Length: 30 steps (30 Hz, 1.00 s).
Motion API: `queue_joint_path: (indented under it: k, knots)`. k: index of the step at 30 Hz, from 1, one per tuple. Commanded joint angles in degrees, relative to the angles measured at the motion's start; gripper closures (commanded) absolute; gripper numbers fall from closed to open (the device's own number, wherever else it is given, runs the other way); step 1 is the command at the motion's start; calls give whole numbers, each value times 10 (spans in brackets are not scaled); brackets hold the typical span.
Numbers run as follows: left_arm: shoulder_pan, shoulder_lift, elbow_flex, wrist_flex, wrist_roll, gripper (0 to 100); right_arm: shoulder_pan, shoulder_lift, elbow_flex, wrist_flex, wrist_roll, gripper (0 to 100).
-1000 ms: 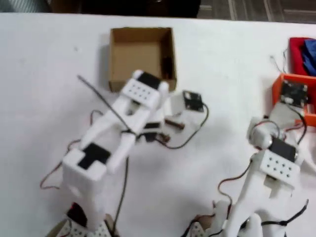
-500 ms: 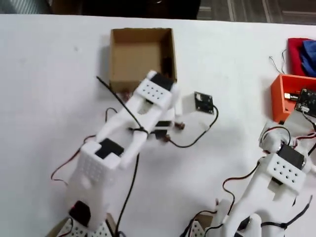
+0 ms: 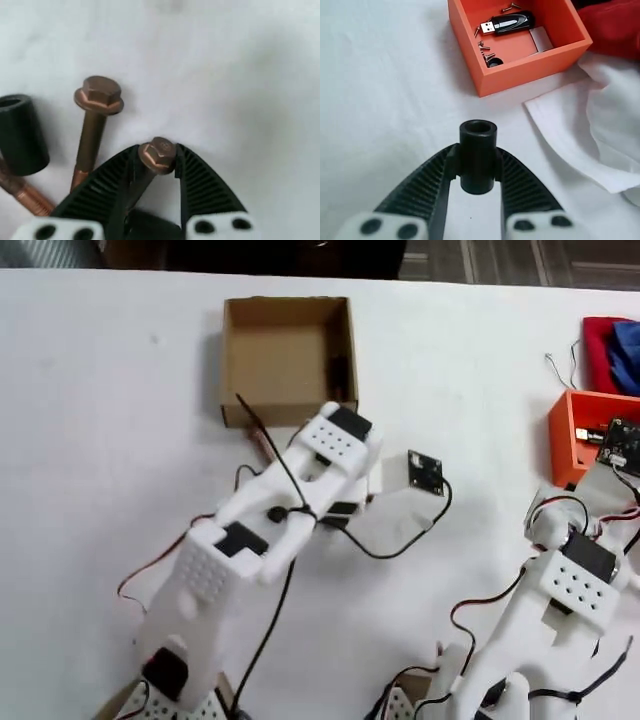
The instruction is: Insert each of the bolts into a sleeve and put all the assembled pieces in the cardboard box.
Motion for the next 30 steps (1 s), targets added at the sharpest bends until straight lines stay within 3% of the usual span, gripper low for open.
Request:
queue_joint_path:
  k: [1, 10, 16, 30]
  knots:
    - [-6, -2, -16, -20, -3, 954, 3, 0, -4, -10, -4, 978]
    - [-3, -15, -24, -15, 0, 974, 3, 0, -4, -10, -4, 978]
    - [8, -36, -72, -13, 76, 973, 3, 0, -4, -9, -4, 978]
    - [62, -31, -83, -7, 122, 973, 3, 0, -4, -9, -4, 977]
